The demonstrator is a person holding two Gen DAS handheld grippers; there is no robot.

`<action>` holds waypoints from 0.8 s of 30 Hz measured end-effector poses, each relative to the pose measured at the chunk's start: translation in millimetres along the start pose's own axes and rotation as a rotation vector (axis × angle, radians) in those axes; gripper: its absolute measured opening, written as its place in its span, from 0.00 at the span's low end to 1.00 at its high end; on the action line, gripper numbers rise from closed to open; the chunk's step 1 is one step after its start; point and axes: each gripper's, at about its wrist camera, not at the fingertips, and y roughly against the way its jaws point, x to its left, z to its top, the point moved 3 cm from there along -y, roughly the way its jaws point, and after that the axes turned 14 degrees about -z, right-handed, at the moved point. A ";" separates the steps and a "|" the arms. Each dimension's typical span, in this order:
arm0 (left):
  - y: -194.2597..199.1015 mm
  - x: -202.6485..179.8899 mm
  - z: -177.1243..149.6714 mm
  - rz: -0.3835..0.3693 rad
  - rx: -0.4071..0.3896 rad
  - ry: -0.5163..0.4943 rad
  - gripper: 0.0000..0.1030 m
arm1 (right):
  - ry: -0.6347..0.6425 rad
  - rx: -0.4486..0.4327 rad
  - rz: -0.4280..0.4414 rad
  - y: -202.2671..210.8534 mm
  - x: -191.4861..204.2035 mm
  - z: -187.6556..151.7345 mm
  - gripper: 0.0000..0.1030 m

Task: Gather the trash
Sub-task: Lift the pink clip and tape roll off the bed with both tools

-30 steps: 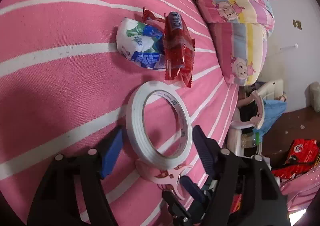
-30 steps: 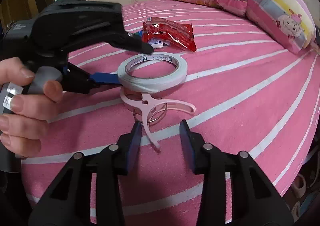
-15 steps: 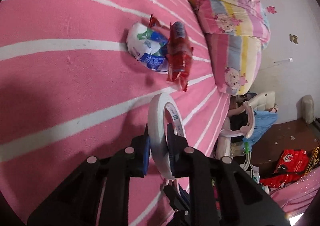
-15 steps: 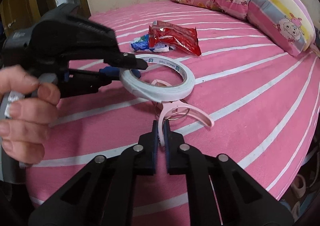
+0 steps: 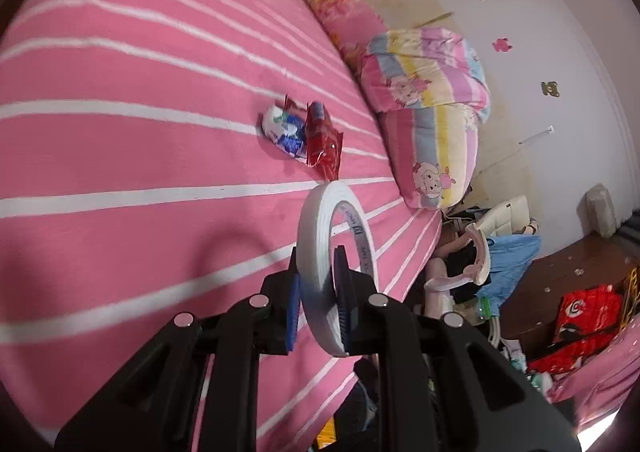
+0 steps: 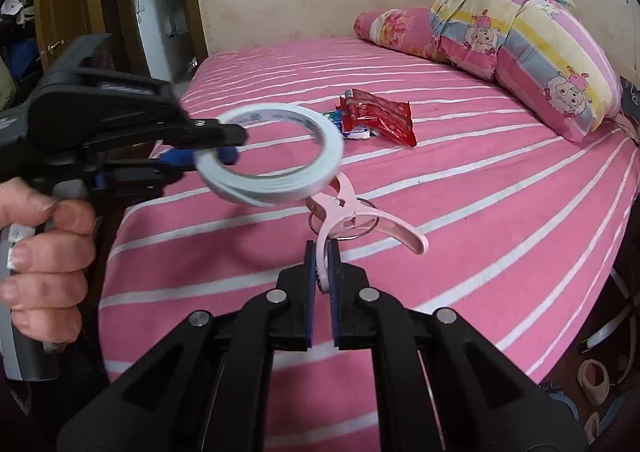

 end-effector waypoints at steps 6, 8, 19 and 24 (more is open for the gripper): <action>50.6 -14.8 -21.4 -0.024 -0.072 -0.042 0.14 | -0.020 -0.025 -0.003 32.3 3.7 -10.4 0.06; 66.6 -14.5 -30.6 -0.016 -0.089 -0.039 0.15 | -0.018 -0.042 -0.011 41.8 4.4 -13.7 0.06; 109.9 -37.8 -66.2 0.001 -0.110 -0.121 0.14 | -0.027 -0.117 0.003 96.8 9.7 -30.1 0.06; 120.1 -59.4 -80.4 0.000 -0.118 -0.172 0.14 | -0.050 -0.157 0.015 124.1 8.9 -32.0 0.06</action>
